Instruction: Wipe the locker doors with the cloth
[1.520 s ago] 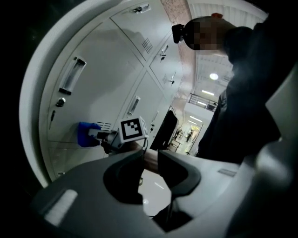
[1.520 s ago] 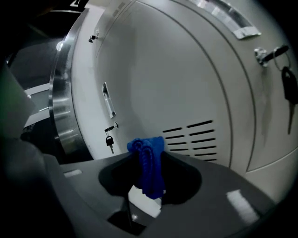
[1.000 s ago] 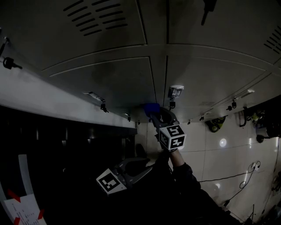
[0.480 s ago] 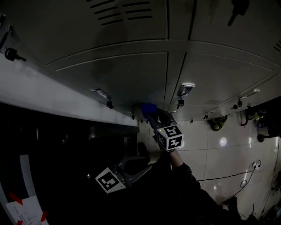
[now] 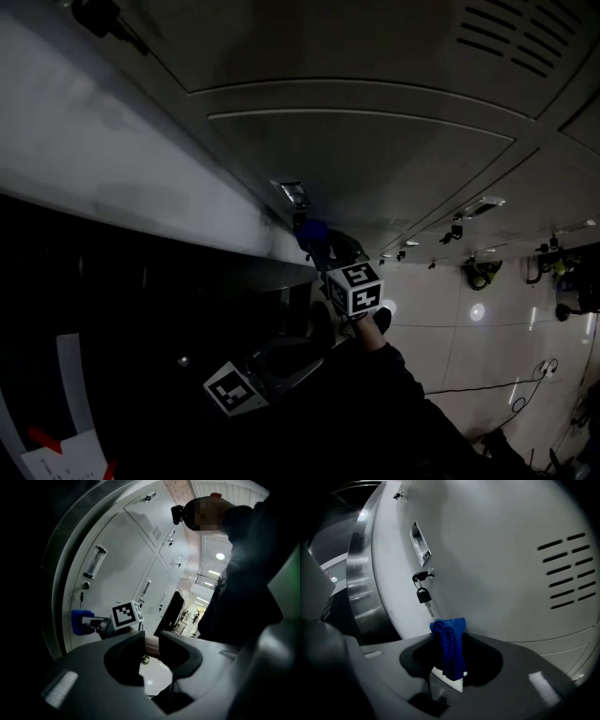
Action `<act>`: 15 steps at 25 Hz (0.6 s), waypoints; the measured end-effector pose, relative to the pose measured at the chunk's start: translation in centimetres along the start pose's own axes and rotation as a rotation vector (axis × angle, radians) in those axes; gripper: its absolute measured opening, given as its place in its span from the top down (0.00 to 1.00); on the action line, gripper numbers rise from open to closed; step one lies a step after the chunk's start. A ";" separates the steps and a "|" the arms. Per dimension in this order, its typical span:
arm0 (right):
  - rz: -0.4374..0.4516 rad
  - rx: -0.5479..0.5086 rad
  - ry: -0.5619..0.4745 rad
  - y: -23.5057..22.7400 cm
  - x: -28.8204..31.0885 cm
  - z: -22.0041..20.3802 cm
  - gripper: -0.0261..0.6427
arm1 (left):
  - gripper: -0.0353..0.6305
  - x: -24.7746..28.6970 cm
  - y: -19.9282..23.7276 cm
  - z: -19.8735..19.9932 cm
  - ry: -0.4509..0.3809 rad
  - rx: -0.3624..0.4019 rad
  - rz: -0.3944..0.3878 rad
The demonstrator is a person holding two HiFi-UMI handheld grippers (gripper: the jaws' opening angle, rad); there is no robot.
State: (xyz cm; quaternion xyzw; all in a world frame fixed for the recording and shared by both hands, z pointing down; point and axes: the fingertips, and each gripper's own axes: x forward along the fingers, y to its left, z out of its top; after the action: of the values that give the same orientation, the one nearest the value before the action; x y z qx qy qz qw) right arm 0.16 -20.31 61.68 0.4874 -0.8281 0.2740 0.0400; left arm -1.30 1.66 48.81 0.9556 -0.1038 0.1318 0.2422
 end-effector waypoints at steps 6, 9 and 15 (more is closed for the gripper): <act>0.060 0.091 0.022 2.3 4.2 -0.9 0.77 | 0.81 -2.7 2.8 -0.5 0.003 -0.030 0.036; 0.102 0.208 0.016 2.2 4.8 -1.1 0.76 | 0.81 -3.1 3.5 -0.4 0.000 -0.043 0.046; 0.169 0.339 0.024 1.4 3.8 -1.0 0.76 | 0.81 -1.3 3.2 0.1 -0.006 -0.038 0.028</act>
State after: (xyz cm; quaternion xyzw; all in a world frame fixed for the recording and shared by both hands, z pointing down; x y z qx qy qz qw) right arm -3.14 -22.25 63.20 0.4126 -0.8076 0.4177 -0.0556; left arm -3.39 -1.02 49.69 0.9496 -0.1206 0.1304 0.2583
